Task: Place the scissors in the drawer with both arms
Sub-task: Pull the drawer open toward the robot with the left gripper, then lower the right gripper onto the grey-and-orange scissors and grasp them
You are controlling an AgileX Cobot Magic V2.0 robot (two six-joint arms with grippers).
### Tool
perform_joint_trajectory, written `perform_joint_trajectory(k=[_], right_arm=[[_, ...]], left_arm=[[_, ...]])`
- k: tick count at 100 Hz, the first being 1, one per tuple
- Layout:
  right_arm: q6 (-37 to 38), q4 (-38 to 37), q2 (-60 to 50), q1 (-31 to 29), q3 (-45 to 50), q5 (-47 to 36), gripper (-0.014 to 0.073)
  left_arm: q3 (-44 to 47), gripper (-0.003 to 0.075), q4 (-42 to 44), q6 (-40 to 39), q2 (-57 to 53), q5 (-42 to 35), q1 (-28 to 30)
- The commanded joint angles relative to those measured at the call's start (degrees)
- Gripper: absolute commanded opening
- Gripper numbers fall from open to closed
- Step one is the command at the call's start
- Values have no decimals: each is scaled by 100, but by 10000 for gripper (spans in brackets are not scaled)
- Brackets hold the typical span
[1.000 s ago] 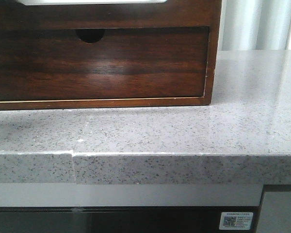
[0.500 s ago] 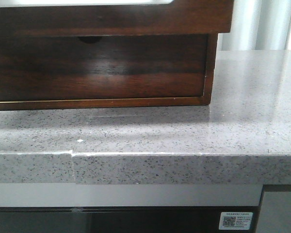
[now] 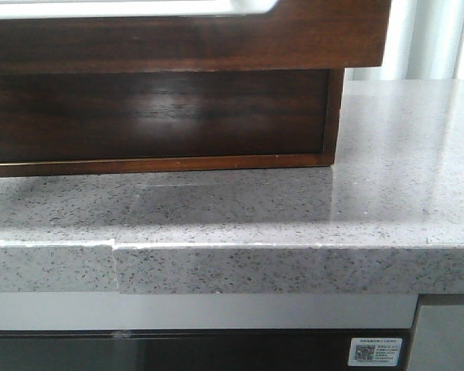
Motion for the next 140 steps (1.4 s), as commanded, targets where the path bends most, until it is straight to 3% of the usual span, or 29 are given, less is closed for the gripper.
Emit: perform_joint_trajectory(k=[1,31,58,65,80,90,116,140], right_arm=[[-31,-20,82,-43,-207,-434,534],[-31,-20,82,-43,-207,-386,534],[-31,-186,440,-43,-511,256,534],[-31,-186,545,-43,-555,298,534],[-31,-186,625,-43,-565,288,534],[-31,-186,625,-43,-565,274,534],[-31,-186,625,-43,-565,274,534],[-21,-186,625,-43,-757,717,534]], left_arm=[[-126,134,73,136,-76,553,-47],[-126,134,73,136,-76,553,-47],[-126,148,84,157,-76,523,-47],[-126,207,88,173,-80,489,-47],[-126,465,111,331,-80,484,-47],[-178,501,380,341,-117,508,-47],[-683,456,2162,318,-814,546,-47],[-1800,449,5359,315,-1360,1151,-47]])
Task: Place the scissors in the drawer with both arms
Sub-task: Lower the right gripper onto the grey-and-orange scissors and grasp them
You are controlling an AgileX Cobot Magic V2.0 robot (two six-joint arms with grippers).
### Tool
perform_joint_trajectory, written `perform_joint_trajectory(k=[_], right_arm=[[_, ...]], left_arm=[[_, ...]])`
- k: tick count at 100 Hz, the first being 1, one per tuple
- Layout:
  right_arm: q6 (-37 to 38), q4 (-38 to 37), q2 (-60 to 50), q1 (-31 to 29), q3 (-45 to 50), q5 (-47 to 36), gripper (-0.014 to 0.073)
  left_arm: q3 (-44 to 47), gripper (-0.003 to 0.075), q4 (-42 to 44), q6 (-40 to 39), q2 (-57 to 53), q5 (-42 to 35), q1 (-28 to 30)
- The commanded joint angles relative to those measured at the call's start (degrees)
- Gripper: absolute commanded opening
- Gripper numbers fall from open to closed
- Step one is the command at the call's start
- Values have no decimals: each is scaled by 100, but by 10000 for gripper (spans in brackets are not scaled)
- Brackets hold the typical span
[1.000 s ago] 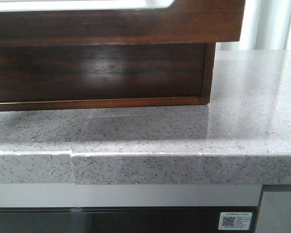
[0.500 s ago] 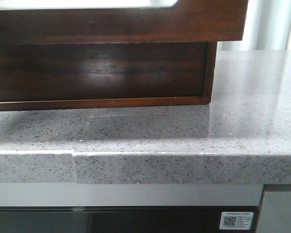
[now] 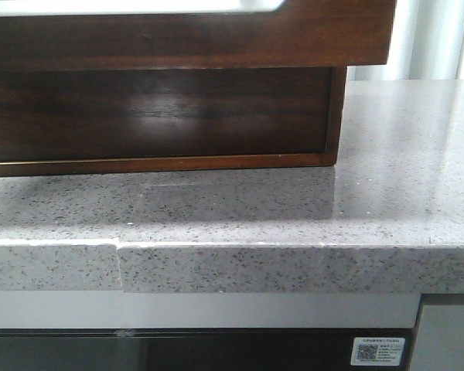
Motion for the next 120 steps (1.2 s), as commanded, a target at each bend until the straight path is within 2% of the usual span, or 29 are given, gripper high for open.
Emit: perform_joint_trajectory(k=[1,10,26,42,65,75,96,113,120], right_arm=[[-21,-91,59,-43,-338,-94,534],[8,-101,86,-43,-564,259,534],[289,-367,496,-57,-1043,1197,534],[338,-486,1247,-60,-1389,1677,534],[371,-530,2389,-737,-1820,1869,534],[45,-333,2912,-1195,-2051,1950,534],[-1026,670,4014,-1991,-2668,2173,533],[-1594,856,4692,-2214,-3056,2174,530],[-1776,982,4978,-2220,-3210,2208,498]], left_arm=[[-580,449,994,11,-93,-82,-37],[-979,449,1412,317,-128,-68,-37],[-1217,448,1382,780,144,-84,-37],[-1217,447,1262,910,448,-221,-37],[-1217,447,1251,914,627,-508,-37],[-1217,447,1297,914,627,-706,-37],[-1217,438,1388,914,627,-851,-37],[-1217,438,1388,914,627,-903,-37],[-1217,438,1388,914,627,-881,-37]])
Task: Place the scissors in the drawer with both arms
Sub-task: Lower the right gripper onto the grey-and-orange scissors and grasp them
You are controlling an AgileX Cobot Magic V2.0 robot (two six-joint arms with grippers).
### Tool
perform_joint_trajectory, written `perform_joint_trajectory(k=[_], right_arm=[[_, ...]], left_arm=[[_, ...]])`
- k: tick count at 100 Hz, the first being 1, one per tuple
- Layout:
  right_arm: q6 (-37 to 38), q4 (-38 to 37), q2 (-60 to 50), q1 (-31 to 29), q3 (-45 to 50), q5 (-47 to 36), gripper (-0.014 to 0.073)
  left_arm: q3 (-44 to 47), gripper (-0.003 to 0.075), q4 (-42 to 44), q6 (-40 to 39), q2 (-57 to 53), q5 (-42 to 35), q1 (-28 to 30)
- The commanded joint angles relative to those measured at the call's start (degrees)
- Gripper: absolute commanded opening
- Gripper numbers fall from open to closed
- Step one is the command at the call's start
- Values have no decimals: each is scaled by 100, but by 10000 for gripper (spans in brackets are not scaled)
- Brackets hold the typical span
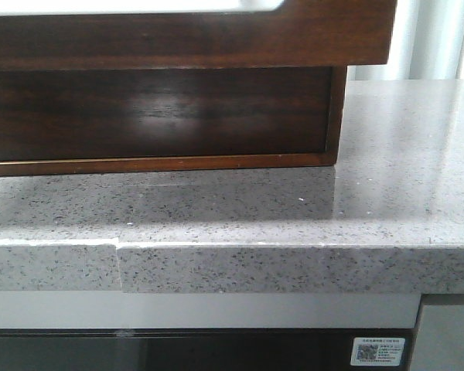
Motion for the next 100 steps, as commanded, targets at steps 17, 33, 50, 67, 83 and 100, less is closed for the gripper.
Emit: perform_joint_trajectory(k=[17,33,50,67,83,100], right_arm=[[-606,385,791,-52,-736,63,393],[-750,386,1143,-40,-938,52,379],[-973,386,1391,10,-942,-16,379],[-1101,386,1532,10,-964,-31,374],[-1113,398,1641,10,-964,-31,348],[-1113,409,1656,10,-978,6,269]], left_arm=[[-186,438,-89,-10,73,-394,-37],[-186,438,-89,-10,73,-394,-37],[-186,438,-89,-10,73,-394,-37],[-186,438,-89,-10,73,-394,-37],[-186,438,-89,-10,73,-394,-37],[-186,438,-89,-10,73,-394,-37]])
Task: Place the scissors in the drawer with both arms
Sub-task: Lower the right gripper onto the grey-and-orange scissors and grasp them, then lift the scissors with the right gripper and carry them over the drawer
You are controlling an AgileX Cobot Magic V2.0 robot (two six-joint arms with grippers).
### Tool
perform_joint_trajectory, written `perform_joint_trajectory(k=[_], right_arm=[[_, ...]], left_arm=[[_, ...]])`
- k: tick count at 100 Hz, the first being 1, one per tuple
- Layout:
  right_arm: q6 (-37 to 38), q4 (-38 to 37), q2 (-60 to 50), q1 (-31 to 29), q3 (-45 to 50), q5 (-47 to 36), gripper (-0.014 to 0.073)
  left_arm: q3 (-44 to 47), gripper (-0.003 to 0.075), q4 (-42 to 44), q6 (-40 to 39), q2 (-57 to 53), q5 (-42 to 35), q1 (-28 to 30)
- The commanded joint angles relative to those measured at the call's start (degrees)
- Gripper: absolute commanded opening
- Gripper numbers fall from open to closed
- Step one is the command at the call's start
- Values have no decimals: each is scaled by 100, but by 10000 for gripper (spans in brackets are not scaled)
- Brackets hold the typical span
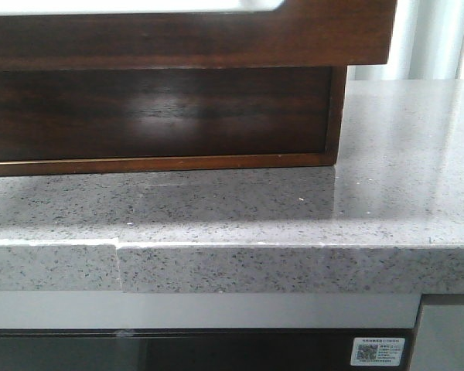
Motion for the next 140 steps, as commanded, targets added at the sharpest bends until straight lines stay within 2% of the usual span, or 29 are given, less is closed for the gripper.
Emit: perform_joint_trajectory(k=[1,25,53,98,140], right_arm=[[-71,68,-190,2,-168,-39,265],[-71,68,-190,2,-168,2,111],[-79,68,-190,2,-168,68,24],[-79,89,-262,2,-168,95,19],[-79,291,-1078,2,-247,96,19]], left_arm=[[-186,438,-91,-14,73,-405,-37],[-186,438,-91,-14,73,-405,-37],[-186,438,-91,-14,73,-405,-37],[-186,438,-91,-14,73,-405,-37],[-186,438,-91,-14,73,-415,-37]])
